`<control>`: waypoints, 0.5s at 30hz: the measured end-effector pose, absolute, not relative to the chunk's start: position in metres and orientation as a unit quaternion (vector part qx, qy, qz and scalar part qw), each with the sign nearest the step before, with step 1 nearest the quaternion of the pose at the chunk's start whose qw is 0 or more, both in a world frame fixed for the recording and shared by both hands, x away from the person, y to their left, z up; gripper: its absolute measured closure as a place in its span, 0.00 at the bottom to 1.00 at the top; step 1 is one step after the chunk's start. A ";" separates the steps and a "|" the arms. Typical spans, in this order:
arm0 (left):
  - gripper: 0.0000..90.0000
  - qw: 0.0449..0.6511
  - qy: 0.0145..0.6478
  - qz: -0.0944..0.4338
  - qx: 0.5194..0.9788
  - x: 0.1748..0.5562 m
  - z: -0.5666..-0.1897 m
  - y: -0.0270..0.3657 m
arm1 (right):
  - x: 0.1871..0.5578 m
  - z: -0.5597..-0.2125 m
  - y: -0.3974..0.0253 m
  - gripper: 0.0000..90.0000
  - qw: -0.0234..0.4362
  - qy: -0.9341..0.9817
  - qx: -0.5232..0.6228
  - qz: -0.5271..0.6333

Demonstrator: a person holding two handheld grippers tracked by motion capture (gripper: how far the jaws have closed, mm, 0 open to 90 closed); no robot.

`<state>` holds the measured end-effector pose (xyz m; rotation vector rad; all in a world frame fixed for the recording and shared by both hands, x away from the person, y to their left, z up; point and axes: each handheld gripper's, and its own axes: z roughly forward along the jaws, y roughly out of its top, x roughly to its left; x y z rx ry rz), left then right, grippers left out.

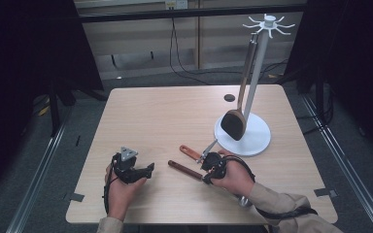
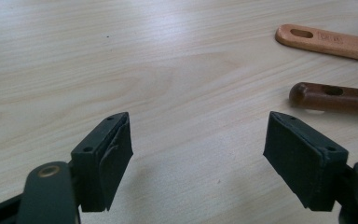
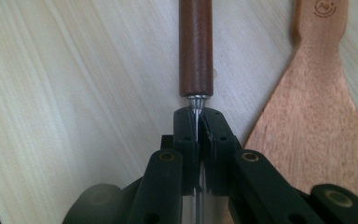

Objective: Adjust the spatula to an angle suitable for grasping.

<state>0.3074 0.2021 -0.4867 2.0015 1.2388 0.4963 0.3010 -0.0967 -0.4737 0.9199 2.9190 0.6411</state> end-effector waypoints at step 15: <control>0.25 0.376 0.464 0.186 0.780 0.317 -0.485 0.185 | 0.293 -0.435 -0.144 0.96 0.045 0.849 0.354 0.390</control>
